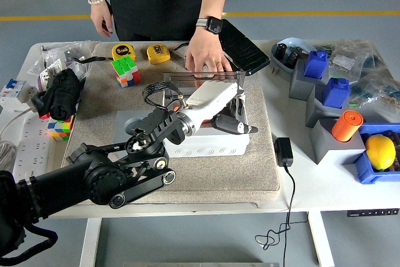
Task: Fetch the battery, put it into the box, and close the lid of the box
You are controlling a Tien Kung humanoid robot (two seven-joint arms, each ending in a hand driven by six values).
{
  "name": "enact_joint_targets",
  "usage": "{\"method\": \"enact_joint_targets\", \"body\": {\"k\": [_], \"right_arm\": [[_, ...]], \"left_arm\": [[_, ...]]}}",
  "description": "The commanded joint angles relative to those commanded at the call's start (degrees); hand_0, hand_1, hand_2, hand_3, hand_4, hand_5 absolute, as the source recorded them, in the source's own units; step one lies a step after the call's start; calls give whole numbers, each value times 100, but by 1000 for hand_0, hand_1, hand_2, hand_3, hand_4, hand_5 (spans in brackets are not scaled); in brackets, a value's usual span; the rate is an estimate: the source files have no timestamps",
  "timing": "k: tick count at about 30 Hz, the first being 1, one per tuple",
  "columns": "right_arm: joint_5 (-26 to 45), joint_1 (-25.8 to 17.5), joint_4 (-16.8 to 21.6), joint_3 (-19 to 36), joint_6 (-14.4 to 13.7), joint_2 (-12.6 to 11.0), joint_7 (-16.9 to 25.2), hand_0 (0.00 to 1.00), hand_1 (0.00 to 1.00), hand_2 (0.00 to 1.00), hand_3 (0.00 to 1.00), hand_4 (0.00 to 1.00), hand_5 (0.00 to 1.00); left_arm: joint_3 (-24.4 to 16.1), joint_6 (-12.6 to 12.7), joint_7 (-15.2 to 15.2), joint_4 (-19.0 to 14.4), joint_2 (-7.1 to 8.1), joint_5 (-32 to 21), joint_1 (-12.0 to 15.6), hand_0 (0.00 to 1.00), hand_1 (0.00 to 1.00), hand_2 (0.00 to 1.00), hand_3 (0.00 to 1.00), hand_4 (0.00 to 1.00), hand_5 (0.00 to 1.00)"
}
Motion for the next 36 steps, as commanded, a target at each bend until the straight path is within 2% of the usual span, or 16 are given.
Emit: {"method": "enact_joint_targets", "body": {"k": [7, 11, 13, 14, 19, 20, 23, 25, 26, 30, 32, 36], "right_arm": [[-3, 5, -1, 27, -4, 0, 3, 599, 583, 568, 516, 916, 446], [-11, -2, 1, 48, -3, 5, 5, 599, 583, 568, 516, 916, 445], [-8, -8, -4, 45, -2, 8, 3, 599, 583, 568, 516, 916, 445], [-9, -9, -3, 46, -2, 9, 4, 600, 583, 568, 516, 916, 444], [-13, -15, 2, 59, 1, 15, 5, 600, 583, 568, 516, 916, 444], [-13, -16, 2, 58, 1, 14, 6, 600, 582, 567, 516, 916, 444], [-10, -23, 4, 52, 1, 14, 7, 600, 582, 567, 516, 916, 444], [-3, -22, 3, 38, 3, 15, 5, 600, 582, 567, 516, 916, 444], [0, -22, 2, 34, 4, 16, 4, 599, 583, 567, 516, 916, 442], [-2, -14, 11, 46, 5, 15, 6, 599, 583, 567, 516, 916, 442], [-2, -14, 11, 51, 5, 13, 6, 599, 582, 567, 516, 915, 441], [0, -23, 5, 52, 5, 12, 5, 599, 582, 567, 516, 915, 441]], "left_arm": [[-176, -14, -14, -264, 81, -17, 95, 250, 431, 334, 344, 998, 520], [-352, 82, -182, -543, 173, -91, 197, 245, 416, 327, 339, 998, 526], [-508, 229, -377, -760, 245, -206, 274, 245, 416, 327, 339, 998, 526], [-555, 279, -453, -816, 263, -247, 294, 238, 378, 336, 341, 998, 564], [-998, 698, -1084, -1130, 386, -610, 445, 238, 378, 336, 341, 998, 564], [-1090, 766, -1205, -1160, 403, -671, 464, 310, 457, 439, 420, 998, 553], [-1346, 939, -1471, -1178, 449, -773, 506, 310, 457, 439, 420, 998, 553], [-1507, 881, -1342, -1098, 485, -659, 499, 310, 457, 439, 420, 998, 553], [-1553, 817, -1229, -1046, 497, -581, 494, 709, 706, 645, 651, 998, 611], [-1633, 669, -955, -884, 566, -379, 493, 709, 706, 645, 651, 998, 611], [-1654, 602, -840, -857, 601, -309, 505, 690, 672, 618, 662, 998, 641], [-1654, 370, -502, -850, 656, -134, 542, 690, 672, 618, 662, 998, 641]]}}
